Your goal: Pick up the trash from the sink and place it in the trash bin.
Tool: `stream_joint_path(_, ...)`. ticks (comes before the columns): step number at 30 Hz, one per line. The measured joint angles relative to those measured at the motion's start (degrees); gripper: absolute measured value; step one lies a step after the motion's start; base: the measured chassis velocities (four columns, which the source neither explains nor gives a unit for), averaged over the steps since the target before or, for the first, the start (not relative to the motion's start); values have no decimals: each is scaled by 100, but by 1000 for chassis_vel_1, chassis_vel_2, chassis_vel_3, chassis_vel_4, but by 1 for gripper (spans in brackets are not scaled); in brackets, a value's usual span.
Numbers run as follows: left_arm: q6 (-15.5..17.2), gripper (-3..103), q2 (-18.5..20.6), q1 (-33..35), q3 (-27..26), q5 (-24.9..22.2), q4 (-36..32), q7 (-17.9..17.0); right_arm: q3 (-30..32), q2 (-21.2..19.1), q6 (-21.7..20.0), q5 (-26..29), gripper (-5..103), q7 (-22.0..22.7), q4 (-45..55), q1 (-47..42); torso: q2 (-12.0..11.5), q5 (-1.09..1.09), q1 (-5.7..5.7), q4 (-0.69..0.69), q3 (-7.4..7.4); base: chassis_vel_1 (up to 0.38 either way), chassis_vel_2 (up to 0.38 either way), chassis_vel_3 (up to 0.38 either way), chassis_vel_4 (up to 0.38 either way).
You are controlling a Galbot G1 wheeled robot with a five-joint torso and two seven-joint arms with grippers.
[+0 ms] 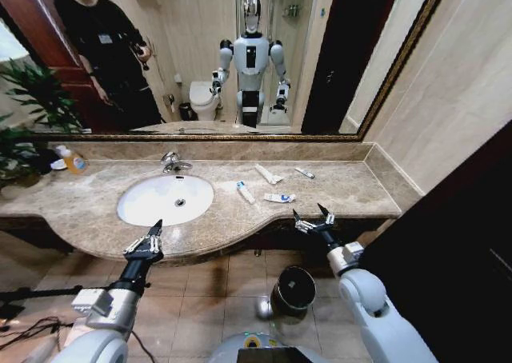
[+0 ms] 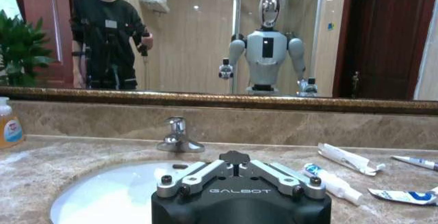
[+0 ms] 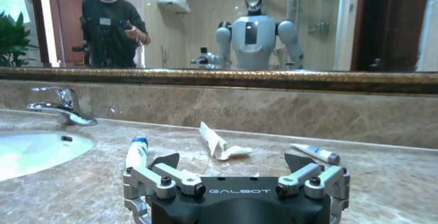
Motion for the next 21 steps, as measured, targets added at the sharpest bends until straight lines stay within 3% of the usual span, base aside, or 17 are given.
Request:
stream_joint_path(3, 0, 0, 0, 0, 0, 0, 0, 0, -362, -102, -232, 226, 100, 230, -474, 732, 0, 0, 0, 1, 0, 0, 0, 0, 0)
stream_joint_path(14, 0, 0, 0, 0, 0, 0, 0, 0, -1263, -118, -618, 760, 100, 840, -1682, 1961, 0, 0, 0, 1, 0, 0, 0, 0, 0)
stream_joint_path(20, 0, 0, 0, 0, 0, 0, 0, 0, -1300, -68, -618, 840, 102, 892, -2074, 2208, 0, 0, 0, 1, 0, 0, 0, 0, 0)
stream_joint_path(21, 0, 0, 0, 0, 0, 0, 0, 0, -1296, -68, -617, 880, 98, 894, -2095, 2220, 0, -1, 0, 1, 0, 0, 0, 0, 0)
